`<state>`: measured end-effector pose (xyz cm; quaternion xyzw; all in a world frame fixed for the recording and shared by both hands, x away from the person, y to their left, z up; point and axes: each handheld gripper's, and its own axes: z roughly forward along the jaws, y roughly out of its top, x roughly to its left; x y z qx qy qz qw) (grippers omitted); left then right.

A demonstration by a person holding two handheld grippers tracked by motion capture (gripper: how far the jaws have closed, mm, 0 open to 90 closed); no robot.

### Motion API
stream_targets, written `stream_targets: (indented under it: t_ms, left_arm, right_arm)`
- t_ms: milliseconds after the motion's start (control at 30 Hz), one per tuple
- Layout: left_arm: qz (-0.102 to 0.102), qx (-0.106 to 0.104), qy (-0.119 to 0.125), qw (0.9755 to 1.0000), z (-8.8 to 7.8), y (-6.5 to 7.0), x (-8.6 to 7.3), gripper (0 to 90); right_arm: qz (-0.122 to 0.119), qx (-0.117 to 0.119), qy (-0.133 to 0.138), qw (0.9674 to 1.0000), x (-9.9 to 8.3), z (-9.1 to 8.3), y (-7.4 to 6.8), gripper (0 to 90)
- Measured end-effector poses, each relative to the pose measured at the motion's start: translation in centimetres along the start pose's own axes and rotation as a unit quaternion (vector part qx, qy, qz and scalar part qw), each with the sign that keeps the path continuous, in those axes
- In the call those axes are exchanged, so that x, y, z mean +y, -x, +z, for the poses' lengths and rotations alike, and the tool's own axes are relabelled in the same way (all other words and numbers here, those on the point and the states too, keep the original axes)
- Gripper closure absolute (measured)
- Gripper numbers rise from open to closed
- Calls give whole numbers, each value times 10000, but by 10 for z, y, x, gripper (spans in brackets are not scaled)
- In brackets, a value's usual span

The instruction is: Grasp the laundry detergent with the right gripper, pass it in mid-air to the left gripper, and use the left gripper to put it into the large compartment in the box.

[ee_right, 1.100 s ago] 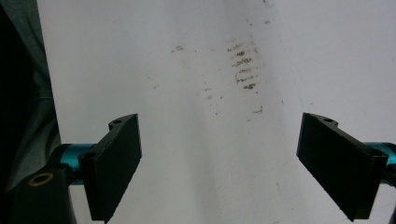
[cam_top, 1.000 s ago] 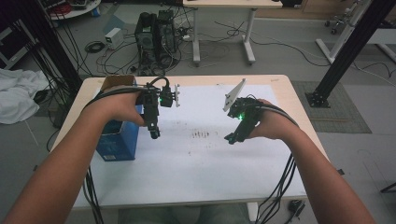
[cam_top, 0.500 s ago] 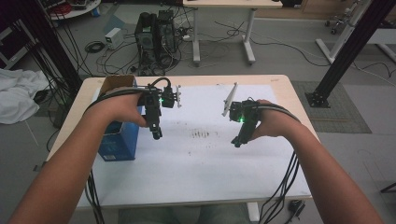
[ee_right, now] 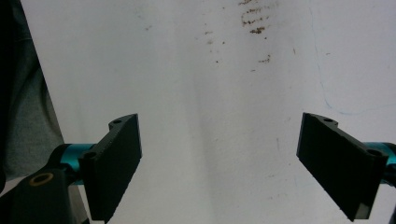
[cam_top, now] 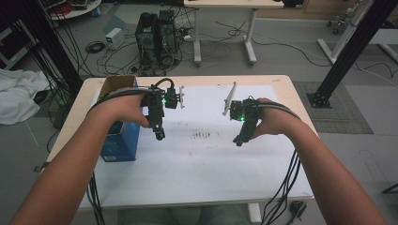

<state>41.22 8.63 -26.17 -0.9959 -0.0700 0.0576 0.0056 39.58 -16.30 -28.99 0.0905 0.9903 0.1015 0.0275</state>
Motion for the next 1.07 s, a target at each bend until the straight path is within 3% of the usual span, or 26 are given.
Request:
stream_targets:
  t_ms: [1067]
  left_arm:
    - [18, 3, 6, 10000, -4, 1, -3, 110]
  right_arm:
    - [-28, -64, -42, 10000, 4, -4, -3, 131]
